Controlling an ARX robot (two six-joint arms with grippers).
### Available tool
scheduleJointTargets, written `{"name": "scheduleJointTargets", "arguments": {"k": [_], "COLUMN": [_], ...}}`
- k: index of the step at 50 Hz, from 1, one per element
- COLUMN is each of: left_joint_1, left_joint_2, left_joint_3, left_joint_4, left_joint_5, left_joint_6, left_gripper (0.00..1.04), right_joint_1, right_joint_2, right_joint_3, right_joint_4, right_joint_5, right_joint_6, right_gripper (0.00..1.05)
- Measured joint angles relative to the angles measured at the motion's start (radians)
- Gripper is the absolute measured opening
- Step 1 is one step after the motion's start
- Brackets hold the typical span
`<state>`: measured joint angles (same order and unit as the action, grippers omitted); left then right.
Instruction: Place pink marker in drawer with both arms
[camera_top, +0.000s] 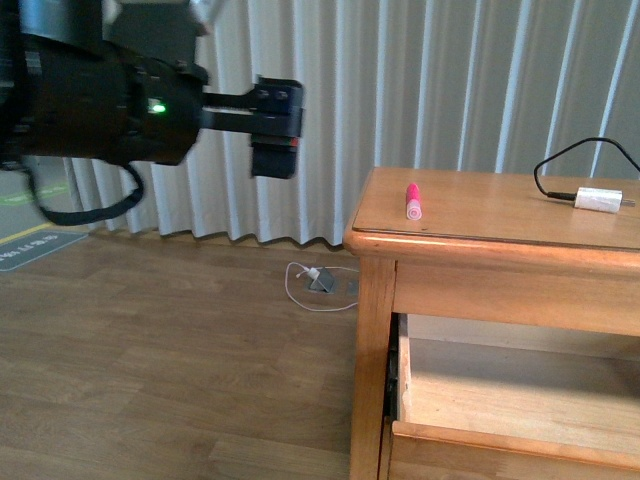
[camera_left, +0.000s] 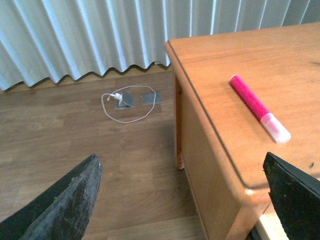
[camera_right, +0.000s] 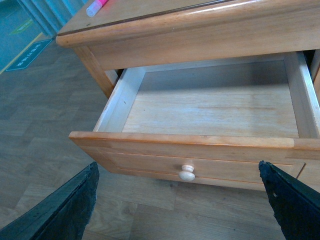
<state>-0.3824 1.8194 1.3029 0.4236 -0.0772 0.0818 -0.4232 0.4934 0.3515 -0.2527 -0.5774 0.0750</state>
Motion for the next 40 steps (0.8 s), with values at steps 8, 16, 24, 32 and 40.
{"name": "scheduleJointTargets", "arguments": {"k": [8,16,24,32,40], "left_joint_1": [-0.044,-0.079,-0.107,-0.124,-0.137], "left_joint_2": [0.172,0.328,0.438,0.513,0.557], "left_joint_3": [0.231,0.453,0.622,0.748,0.814], "left_joint_4": [-0.089,-0.187,-0.285,-0.385,-0.440], "left_joint_5": [0.003,-0.005,-0.001,-0.018,-0.019], "left_joint_6": [-0.001,-0.009,-0.013,-0.023,-0.038], "left_gripper": [0.99,0.99,0.99,0.99,0.99], "right_joint_1": [0.000,0.000,0.000,0.000,0.000], "right_joint_2": [0.000,0.000,0.000,0.000,0.000], "right_joint_3": [0.000,0.000,0.000,0.000,0.000], "right_joint_4": [0.000,0.000,0.000,0.000,0.000], "right_joint_5": [0.000,0.000,0.000,0.000,0.000], "right_joint_6": [0.000,0.000,0.000,0.000,0.000], "right_gripper": [0.96,0.96,0.96,0.96,0.96]}}
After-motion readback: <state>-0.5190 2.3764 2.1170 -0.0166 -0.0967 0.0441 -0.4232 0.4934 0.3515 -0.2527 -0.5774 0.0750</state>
